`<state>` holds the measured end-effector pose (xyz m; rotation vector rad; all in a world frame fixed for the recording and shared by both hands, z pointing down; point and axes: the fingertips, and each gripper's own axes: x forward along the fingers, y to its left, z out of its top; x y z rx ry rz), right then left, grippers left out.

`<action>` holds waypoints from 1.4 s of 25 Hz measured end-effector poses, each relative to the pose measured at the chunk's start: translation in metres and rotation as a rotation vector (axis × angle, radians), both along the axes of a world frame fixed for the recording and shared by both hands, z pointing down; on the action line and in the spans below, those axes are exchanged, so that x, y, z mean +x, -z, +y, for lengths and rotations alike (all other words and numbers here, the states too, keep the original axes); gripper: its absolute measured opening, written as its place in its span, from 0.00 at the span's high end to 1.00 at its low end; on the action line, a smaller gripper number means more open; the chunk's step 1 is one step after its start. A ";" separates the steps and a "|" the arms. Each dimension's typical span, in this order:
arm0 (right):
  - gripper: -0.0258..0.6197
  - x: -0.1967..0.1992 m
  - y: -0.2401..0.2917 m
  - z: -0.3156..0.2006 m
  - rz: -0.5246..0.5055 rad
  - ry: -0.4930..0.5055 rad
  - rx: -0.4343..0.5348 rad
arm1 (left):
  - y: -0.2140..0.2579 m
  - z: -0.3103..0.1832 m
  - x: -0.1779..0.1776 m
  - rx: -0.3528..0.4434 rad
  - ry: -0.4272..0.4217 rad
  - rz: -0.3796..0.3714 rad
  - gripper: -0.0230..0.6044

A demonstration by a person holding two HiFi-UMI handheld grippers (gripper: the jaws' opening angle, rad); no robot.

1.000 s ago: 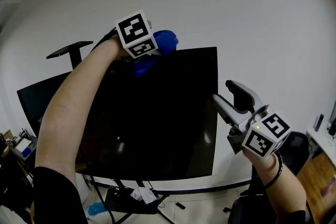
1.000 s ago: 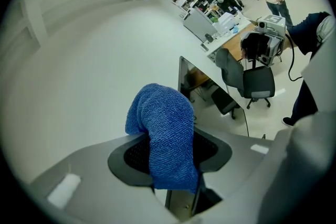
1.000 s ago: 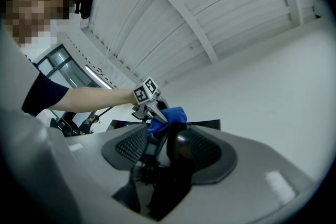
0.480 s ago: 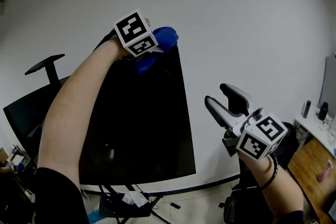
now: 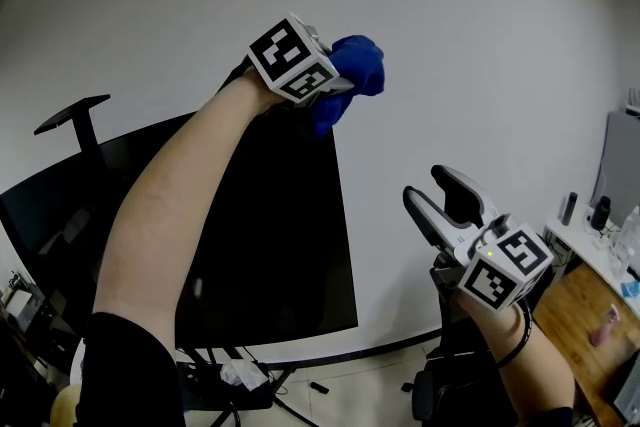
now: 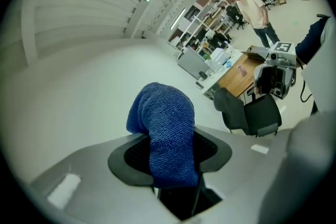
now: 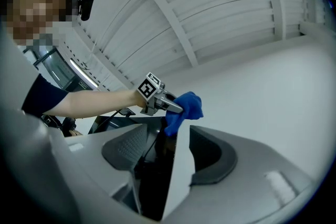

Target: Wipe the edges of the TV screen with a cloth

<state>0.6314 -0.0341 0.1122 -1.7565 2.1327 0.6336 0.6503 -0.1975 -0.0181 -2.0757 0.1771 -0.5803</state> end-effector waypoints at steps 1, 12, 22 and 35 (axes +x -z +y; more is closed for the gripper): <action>0.55 0.000 -0.003 0.006 -0.001 0.001 0.005 | -0.001 0.012 0.004 -0.008 -0.032 0.033 0.68; 0.55 -0.044 -0.065 0.025 -0.158 0.149 -0.055 | -0.072 0.075 -0.114 -0.228 -0.266 0.393 0.68; 0.56 -0.179 -0.220 0.034 -0.412 0.329 -0.288 | -0.313 0.148 -0.341 -0.527 -0.179 0.570 0.68; 0.60 -0.346 -0.358 0.136 -0.635 0.306 -0.551 | -0.494 0.260 -0.539 -0.857 0.052 0.612 0.68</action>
